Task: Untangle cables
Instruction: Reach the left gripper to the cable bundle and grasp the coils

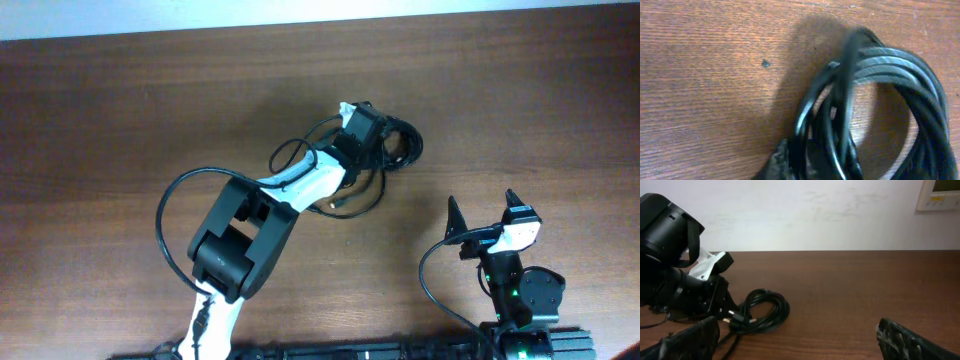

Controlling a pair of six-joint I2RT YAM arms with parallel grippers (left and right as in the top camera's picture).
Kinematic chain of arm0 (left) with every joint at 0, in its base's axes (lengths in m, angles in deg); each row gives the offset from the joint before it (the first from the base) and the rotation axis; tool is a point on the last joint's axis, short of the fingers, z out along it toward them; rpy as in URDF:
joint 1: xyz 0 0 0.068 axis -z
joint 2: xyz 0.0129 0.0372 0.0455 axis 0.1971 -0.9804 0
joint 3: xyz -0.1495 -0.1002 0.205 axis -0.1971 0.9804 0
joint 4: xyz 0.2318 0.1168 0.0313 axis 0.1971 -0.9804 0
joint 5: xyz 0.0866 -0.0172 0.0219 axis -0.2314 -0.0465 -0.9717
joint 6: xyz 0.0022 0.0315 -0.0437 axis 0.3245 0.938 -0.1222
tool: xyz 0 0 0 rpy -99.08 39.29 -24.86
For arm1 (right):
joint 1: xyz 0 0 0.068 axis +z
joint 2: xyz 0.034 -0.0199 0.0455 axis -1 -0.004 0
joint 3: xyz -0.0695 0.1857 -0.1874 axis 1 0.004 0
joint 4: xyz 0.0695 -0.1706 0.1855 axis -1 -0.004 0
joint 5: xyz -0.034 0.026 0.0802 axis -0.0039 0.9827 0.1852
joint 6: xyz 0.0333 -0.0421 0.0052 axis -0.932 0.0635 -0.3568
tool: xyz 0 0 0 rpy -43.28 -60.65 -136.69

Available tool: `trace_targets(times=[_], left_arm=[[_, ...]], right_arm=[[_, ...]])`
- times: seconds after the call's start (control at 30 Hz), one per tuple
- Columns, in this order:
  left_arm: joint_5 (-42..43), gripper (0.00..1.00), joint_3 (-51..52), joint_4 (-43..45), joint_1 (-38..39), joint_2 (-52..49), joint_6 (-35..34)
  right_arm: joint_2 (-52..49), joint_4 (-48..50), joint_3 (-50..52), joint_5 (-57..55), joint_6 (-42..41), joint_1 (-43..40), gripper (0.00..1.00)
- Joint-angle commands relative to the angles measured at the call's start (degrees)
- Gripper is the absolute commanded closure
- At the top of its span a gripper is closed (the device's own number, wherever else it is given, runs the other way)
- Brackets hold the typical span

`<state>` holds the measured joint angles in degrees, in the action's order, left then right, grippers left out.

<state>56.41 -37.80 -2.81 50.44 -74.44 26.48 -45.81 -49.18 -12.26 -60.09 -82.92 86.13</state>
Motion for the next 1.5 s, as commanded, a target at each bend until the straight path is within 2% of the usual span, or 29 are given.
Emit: trace_targets(times=[0.0, 0.2, 0.3, 0.33, 0.37, 0.4, 0.43, 0.47, 0.5, 0.53, 0.57, 0.6, 0.63, 0.67, 0.7, 0.73, 0.77, 0.8, 0.83, 0.87, 0.9, 1.0, 1.27, 1.37, 1.4, 1.47], left_arm=[[-0.2, 1.00, 0.6, -2.4, -0.1, -2.3, 0.3], [-5.0, 1.00, 0.6, -25.4, -8.7, 18.1, 0.5], [-14.8, 1.00, 0.6, -40.0, -10.5, 25.8, -0.4], [-14.8, 1.00, 1.0, -42.3, -10.5, 25.6, -5.3], [-14.8, 1.00, 3.0, -43.5, -10.5, 25.6, -15.2], [-14.8, 1.00, 6.3, -43.4, -10.5, 25.6, -30.8], [-14.5, 1.00, 8.2, -43.4, -10.5, 25.6, -41.7], [-13.7, 1.00, 9.5, -43.3, -10.5, 25.6, -49.9], [-13.4, 0.95, 10.4, -42.3, -10.4, 25.6, -53.7], [-13.4, 0.73, 10.6, -41.9, -10.4, 25.6, -53.2], [-12.8, 0.21, 10.6, -41.6, -10.4, 25.6, -50.1], [-12.6, 0.01, 10.5, -40.0, -10.6, 25.7, -40.2], [-12.6, 0.01, 10.2, -39.1, -11.1, 25.9, -33.6], [-12.3, 0.01, 8.2, -38.9, -12.8, 26.8, -18.5], [-12.4, 0.01, 7.3, -39.3, -13.5, 27.6, -14.0], [-12.6, 0.01, 7.3, -39.9, -14.8, 28.7, -12.3], [-12.5, 0.09, 7.3, -41.4, -16.3, 28.8, -12.3], [-12.6, 0.27, 7.3, -42.4, -17.9, 28.8, -12.2], [-12.6, 0.69, 7.3, -42.6, -18.7, 28.8, -12.2], [-12.0, 0.74, 7.4, -42.7, -18.6, 28.8, -11.7], [-11.4, 0.64, 7.6, -42.8, -18.5, 28.7, -11.6], [-10.7, 0.66, 12.2, -38.8, -18.5, 28.5, -11.6], [-10.3, 0.69, 25.2, -18.5, -18.5, 28.4, -11.6], [-10.4, 0.77, 25.7, -15.6, -18.4, 27.1, -11.6], [-10.5, 0.76, 25.7, -15.2, -18.5, 26.3, -11.6], [-10.5, 0.89, 25.7, -13.0, -18.5, 24.3, -11.6]], right_arm=[[0.3, -0.4, 0.3, -0.1, 0.2, 0.3, 0.01], [0.3, -0.3, 0.3, -0.1, 0.2, 0.2, 0.01], [0.3, -0.3, 0.3, -0.1, 0.2, 0.2, 0.01], [0.3, -0.3, 0.3, -0.1, 0.2, 0.2, 0.01], [0.3, -0.3, 0.3, -0.1, 0.2, 0.2, 0.01], [0.3, -0.3, 0.3, -0.1, 0.2, 0.2, 0.01], [0.3, -0.4, 0.3, -0.1, 0.2, 0.2, 0.01], [0.3, -0.3, 0.3, -0.1, 0.2, 0.2, 0.01], [0.3, -0.3, 0.3, -0.1, 0.2, 0.2, 0.01], [0.3, -0.3, 0.3, -0.1, 0.2, 0.2, 0.01], [0.3, -0.3, 0.3, -0.1, 0.2, 0.2, 0.01], [0.3, -0.3, 0.3, -0.1, 0.2, 0.2, 0.01], [0.3, -0.3, 0.3, -0.1, 0.2, 0.2, 0.01], [0.3, -0.3, 0.3, -0.1, 0.2, 0.2, 0.01], [0.3, -0.3, 0.3, -0.1, 0.2, 0.2, 0.01], [0.3, -0.4, 0.3, -0.1, 0.2, 0.2, 0.01], [0.3, -0.3, 0.3, -0.1, 0.2, 0.2, 0.01], [0.3, -0.3, 0.3, -0.1, 0.2, 0.2, 0.01], [0.3, -0.4, 0.3, -0.1, 0.2, 0.2, 0.01], [0.3, -0.4, 0.3, -0.1, 0.2, 0.2, 0.01], [0.3, -0.3, 0.3, -0.1, 0.2, 0.2, 0.01], [0.3, -0.3, 0.3, -0.1, 0.2, 0.2, 0.01], [0.3, -0.3, 0.3, -0.1, 0.2, 0.2, 0.01], [0.3, -0.3, 0.3, -0.1, 0.2, 0.2, 0.01], [0.3, -0.3, 0.3, -0.1, 0.2, 0.2, 0.01], [0.3, -0.3, 0.3, -0.1, 0.2, 0.2, 0.01]])
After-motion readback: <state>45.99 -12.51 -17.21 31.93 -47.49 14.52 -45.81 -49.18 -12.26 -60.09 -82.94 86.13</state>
